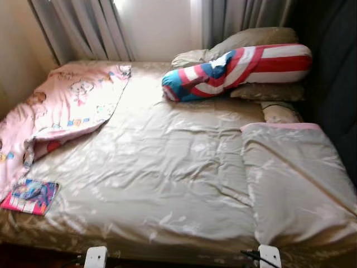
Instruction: Clean up the room
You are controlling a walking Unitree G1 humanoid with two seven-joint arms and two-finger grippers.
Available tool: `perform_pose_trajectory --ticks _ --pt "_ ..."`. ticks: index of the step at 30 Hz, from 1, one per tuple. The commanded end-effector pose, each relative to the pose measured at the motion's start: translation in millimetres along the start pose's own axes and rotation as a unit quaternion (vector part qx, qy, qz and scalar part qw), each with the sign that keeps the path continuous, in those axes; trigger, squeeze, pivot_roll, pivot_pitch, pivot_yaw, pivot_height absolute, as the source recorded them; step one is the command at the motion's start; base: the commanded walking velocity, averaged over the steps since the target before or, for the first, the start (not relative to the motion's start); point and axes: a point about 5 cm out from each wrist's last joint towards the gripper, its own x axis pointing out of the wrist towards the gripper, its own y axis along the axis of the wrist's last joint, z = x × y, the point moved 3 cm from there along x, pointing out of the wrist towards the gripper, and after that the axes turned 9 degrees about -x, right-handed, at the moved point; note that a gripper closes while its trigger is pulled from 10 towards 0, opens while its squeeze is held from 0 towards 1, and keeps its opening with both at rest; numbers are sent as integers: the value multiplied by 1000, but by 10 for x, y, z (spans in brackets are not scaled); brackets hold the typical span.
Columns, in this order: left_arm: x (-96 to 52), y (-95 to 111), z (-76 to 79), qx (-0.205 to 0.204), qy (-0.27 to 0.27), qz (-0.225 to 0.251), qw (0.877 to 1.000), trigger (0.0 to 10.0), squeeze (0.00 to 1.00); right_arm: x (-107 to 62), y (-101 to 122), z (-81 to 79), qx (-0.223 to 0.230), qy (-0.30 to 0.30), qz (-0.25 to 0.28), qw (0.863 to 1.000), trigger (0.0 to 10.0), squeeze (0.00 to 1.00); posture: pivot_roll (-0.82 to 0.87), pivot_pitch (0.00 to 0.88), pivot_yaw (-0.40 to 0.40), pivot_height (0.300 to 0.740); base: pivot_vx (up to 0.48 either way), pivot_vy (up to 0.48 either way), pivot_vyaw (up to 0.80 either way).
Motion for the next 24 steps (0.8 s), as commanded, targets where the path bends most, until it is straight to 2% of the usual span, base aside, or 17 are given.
perform_pose_trajectory --ticks 1,24 --pt "-13 -38 -38 3 6 -8 1000 10000 0 -6 -29 2 -3 2 -5 1000 10000 0 -14 60 26 740 0 394 0" --pt "-12 -21 -61 -2 12 -7 1000 10000 0 0 -21 -31 3 2 -4 1000 10000 0 -4 104 24 740 0 394 0"
